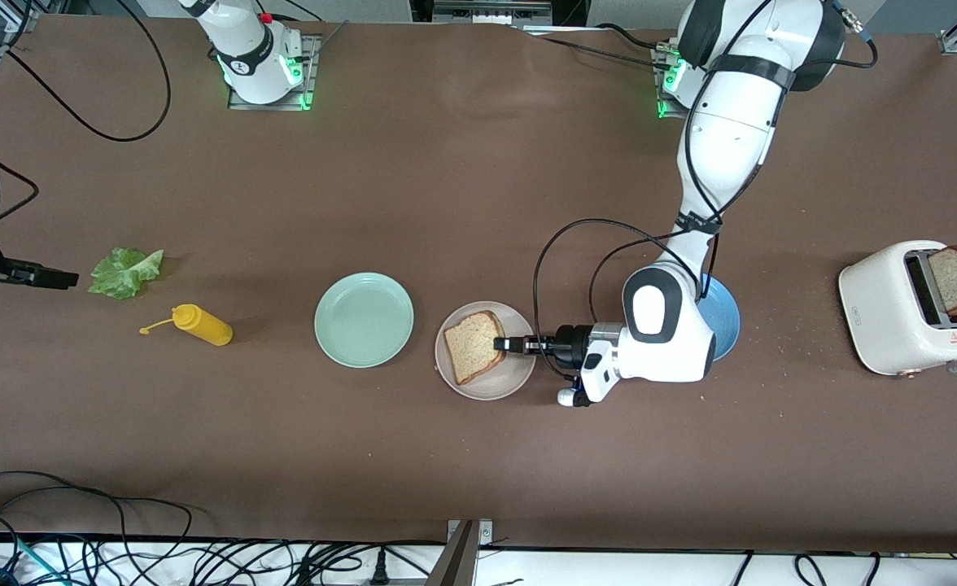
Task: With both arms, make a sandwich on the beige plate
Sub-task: 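Carry the toast to the beige plate and lower it with the left gripper, then release the toast with the left gripper while the right gripper grasps lettuce, then lift the lettuce with the right gripper while the left gripper withdraws, then carry the lettuce over the beige plate with the right gripper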
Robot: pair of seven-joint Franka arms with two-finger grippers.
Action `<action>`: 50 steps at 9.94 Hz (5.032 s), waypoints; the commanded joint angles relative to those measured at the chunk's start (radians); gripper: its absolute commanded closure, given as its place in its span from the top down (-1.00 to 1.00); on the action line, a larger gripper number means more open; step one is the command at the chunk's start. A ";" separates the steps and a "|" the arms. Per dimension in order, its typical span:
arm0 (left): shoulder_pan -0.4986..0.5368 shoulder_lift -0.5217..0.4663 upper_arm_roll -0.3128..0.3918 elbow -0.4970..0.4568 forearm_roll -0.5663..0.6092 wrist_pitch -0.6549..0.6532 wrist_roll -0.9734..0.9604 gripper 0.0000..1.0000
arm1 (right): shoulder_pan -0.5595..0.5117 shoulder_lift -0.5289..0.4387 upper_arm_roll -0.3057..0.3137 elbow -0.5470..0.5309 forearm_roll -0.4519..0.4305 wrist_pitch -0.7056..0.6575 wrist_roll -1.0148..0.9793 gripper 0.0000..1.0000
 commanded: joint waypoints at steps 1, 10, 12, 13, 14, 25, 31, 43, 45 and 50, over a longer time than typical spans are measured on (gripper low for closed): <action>-0.021 0.001 0.016 -0.003 0.076 0.049 0.027 0.99 | -0.040 0.071 0.009 -0.001 -0.014 0.050 -0.025 1.00; 0.043 -0.068 0.023 -0.003 0.304 0.035 -0.145 1.00 | -0.064 0.194 0.011 -0.131 0.009 0.170 0.045 1.00; 0.099 -0.106 0.023 0.000 0.434 -0.040 -0.219 1.00 | -0.058 0.200 0.011 -0.139 0.011 0.153 0.157 1.00; 0.132 -0.123 0.023 0.000 0.506 -0.071 -0.226 1.00 | -0.060 0.200 0.012 -0.166 0.015 0.153 0.188 1.00; 0.158 -0.141 0.023 -0.003 0.593 -0.100 -0.228 1.00 | -0.063 0.200 0.011 -0.185 0.024 0.151 0.193 0.95; 0.319 -0.362 0.023 -0.003 1.220 -0.353 -0.220 1.00 | -0.077 0.203 0.016 -0.177 0.025 0.113 0.173 -1.00; 0.327 -0.412 0.017 0.000 1.261 -0.415 -0.208 1.00 | 0.005 0.082 0.046 0.121 0.018 -0.296 0.133 -1.00; 0.331 -0.557 0.014 0.008 1.254 -0.473 -0.122 1.00 | 0.335 0.109 0.540 0.258 -0.196 -0.025 0.159 -1.00; 0.348 -0.576 0.017 0.003 1.248 -0.479 0.006 1.00 | 0.425 0.197 0.542 0.258 -0.265 0.073 0.164 -1.00; 0.365 -0.605 0.009 -0.050 1.255 -0.476 0.056 1.00 | 0.598 0.338 0.540 0.260 -0.509 0.285 0.162 -1.00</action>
